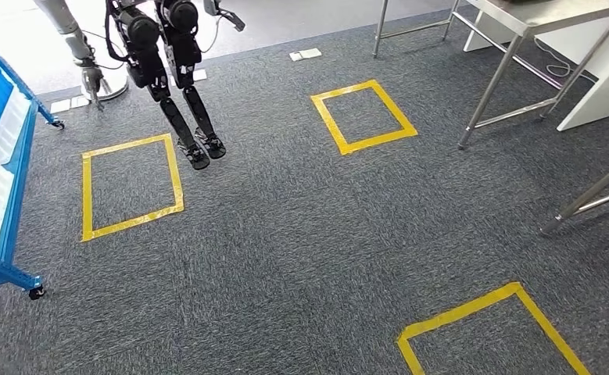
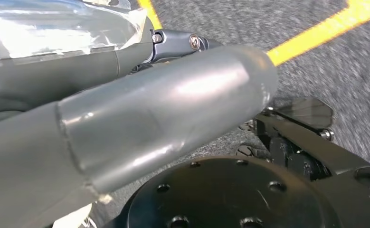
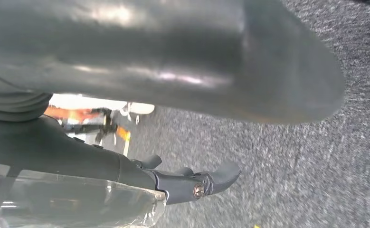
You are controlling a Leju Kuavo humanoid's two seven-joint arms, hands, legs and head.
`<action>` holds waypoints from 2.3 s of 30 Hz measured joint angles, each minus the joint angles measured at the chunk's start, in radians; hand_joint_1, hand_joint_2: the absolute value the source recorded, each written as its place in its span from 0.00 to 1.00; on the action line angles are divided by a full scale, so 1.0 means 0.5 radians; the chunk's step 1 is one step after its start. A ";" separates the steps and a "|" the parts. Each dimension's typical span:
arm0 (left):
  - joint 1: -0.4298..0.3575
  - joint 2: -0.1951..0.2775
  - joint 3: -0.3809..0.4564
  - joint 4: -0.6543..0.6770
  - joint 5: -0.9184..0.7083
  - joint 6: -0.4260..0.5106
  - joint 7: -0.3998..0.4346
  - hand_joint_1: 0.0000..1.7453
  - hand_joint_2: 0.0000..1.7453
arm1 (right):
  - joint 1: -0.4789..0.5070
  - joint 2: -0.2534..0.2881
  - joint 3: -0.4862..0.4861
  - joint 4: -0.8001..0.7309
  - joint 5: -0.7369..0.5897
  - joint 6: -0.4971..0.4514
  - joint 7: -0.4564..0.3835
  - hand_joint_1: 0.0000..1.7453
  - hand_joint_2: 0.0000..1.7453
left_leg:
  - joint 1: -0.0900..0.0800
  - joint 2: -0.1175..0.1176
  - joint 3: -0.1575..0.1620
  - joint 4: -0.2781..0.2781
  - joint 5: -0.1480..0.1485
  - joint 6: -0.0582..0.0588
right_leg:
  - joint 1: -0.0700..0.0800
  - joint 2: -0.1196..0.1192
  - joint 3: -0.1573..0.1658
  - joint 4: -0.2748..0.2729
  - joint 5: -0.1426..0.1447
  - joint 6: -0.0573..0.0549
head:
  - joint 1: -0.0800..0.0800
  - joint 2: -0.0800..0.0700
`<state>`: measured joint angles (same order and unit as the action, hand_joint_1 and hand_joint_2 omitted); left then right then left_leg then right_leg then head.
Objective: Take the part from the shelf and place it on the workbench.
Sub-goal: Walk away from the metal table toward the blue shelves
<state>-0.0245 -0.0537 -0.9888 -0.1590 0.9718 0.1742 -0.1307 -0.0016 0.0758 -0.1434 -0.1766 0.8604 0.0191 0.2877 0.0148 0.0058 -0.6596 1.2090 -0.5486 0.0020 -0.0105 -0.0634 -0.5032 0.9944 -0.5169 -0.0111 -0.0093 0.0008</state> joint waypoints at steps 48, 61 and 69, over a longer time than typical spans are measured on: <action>-0.003 -0.031 -0.009 0.141 0.044 -0.113 -0.139 0.00 0.00 | 0.020 -0.051 0.095 0.000 0.147 -0.031 -0.110 0.00 0.00 | -0.019 -0.198 0.213 -0.417 0.168 0.087 | -0.021 0.206 -0.071 0.140 -0.029 0.131 | 0.035 0.000; 0.089 0.112 -0.073 -0.021 -0.053 -0.172 -0.193 0.00 0.00 | 0.054 -0.073 0.082 0.011 0.071 -0.102 -0.202 0.00 0.00 | 0.001 -0.006 -0.060 0.113 -0.058 -0.015 | -0.015 -0.006 -0.010 -0.001 0.021 -0.001 | 0.008 0.000; 0.105 0.166 -0.110 -0.113 -0.061 -0.166 -0.200 0.00 0.00 | 0.038 -0.068 0.079 0.014 0.061 -0.108 -0.202 0.00 0.00 | -0.022 0.068 0.208 -0.405 0.143 0.057 | 0.011 -0.112 0.046 0.008 -0.036 0.072 | 0.020 0.000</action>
<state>0.0281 0.0295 -1.0438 -0.2154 0.9415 0.0912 -0.2308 0.0172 0.0416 -0.1041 -0.1694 0.8910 -0.0351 0.1865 0.0040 0.0400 -0.5557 1.0067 -0.4769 0.0304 -0.0051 -0.1193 -0.4800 0.9986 -0.5347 0.0249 0.0007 0.0008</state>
